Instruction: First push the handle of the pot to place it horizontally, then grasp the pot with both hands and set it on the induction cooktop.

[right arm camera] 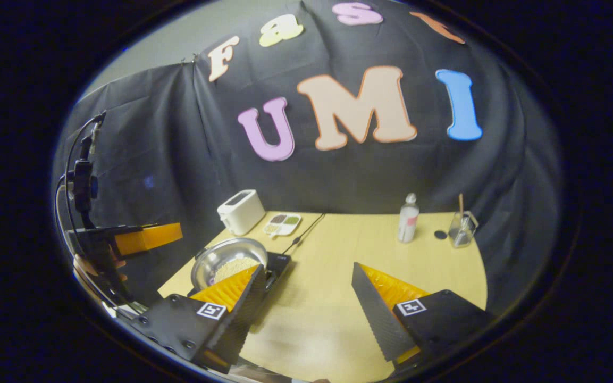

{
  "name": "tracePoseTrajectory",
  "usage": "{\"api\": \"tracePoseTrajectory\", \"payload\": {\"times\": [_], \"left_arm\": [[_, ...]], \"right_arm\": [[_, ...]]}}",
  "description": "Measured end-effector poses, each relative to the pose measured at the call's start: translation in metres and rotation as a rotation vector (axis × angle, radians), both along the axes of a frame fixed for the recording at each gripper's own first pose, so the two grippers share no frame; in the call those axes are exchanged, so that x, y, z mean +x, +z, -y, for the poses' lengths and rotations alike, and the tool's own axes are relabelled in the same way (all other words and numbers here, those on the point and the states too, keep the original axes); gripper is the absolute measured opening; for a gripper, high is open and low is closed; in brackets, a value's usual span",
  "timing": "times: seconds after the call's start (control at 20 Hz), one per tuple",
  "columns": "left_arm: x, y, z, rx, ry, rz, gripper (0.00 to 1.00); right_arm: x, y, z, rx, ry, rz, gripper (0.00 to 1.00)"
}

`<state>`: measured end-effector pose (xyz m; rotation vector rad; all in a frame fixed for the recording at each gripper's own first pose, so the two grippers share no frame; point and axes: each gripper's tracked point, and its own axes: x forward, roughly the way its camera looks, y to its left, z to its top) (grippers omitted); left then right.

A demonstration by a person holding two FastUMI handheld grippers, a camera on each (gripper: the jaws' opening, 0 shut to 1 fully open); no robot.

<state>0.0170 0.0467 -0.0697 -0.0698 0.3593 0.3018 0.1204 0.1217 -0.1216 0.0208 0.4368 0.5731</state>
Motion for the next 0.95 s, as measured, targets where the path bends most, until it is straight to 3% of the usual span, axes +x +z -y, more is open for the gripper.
{"api": "tracePoseTrajectory", "payload": {"times": [0.35, 0.4, 0.65, 0.95], "left_arm": [[0.002, 0.069, 0.078, 0.202, -0.075, 0.236, 0.96], [0.002, 0.076, 0.091, 0.21, -0.1, 0.271, 0.96], [0.003, 0.088, 0.138, 0.2, -0.185, 0.335, 0.97], [-0.001, 0.089, 0.155, 0.199, -0.216, 0.352, 1.0]], "right_arm": [[-0.012, 0.078, 0.084, 0.051, -0.104, 0.206, 1.0], [-0.012, 0.084, 0.094, 0.054, -0.12, 0.226, 0.92], [-0.026, 0.102, 0.13, 0.036, -0.183, 0.301, 0.92], [-0.048, 0.123, 0.15, 0.018, -0.233, 0.361, 0.94]]}}
